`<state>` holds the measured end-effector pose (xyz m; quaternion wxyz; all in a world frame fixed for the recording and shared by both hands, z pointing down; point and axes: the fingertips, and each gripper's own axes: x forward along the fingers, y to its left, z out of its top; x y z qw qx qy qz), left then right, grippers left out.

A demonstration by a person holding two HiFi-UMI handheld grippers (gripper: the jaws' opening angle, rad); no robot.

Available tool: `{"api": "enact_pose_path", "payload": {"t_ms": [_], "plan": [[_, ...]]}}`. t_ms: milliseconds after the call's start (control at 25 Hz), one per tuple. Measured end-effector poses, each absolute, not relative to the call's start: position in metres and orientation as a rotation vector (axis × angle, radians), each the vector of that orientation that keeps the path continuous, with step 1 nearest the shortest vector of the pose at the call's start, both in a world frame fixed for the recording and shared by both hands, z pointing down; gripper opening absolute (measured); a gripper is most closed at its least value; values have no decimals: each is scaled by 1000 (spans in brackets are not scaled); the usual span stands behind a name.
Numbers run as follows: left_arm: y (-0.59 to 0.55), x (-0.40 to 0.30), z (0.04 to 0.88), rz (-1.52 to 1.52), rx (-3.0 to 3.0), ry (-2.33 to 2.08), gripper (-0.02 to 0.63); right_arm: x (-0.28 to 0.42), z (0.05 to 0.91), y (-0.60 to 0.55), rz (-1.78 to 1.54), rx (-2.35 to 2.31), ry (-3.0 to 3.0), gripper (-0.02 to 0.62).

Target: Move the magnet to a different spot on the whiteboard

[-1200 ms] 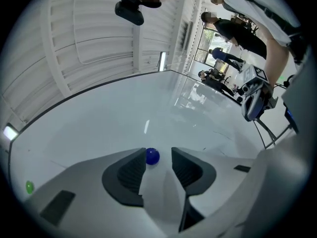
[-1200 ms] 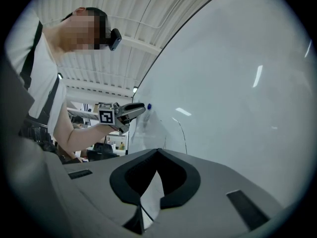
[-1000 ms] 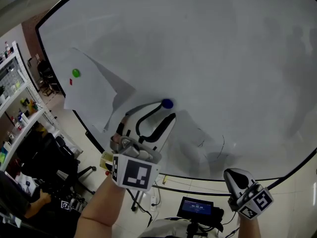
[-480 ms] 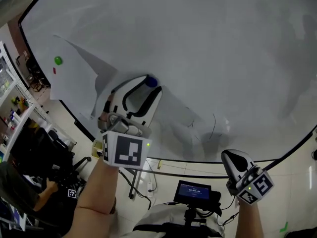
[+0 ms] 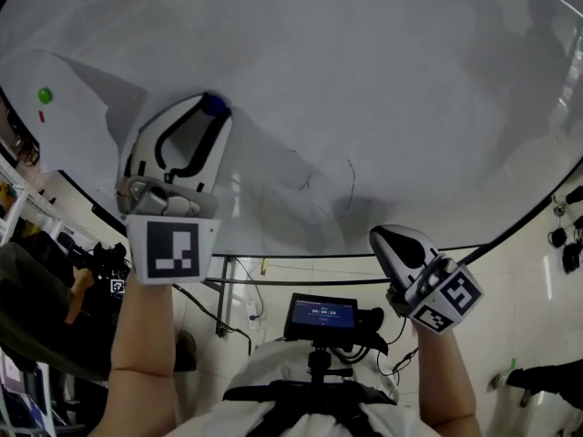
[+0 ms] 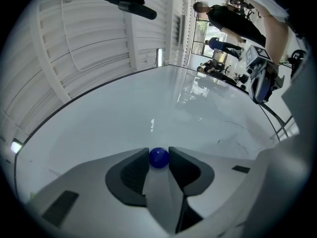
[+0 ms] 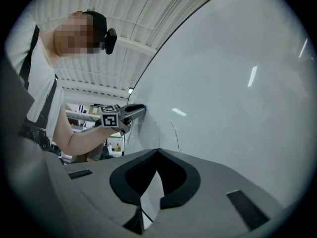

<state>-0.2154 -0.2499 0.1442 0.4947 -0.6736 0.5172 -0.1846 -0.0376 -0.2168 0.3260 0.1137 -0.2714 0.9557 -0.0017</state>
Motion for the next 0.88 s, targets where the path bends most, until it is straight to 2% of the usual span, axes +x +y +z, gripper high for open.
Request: {"api": "enact_pose_path", "payload": {"t_ms": [880], "plan": [[-226,-215,164,-167,-1917,1298,155,-19,342,-180,-60,-936,2827,34]]}}
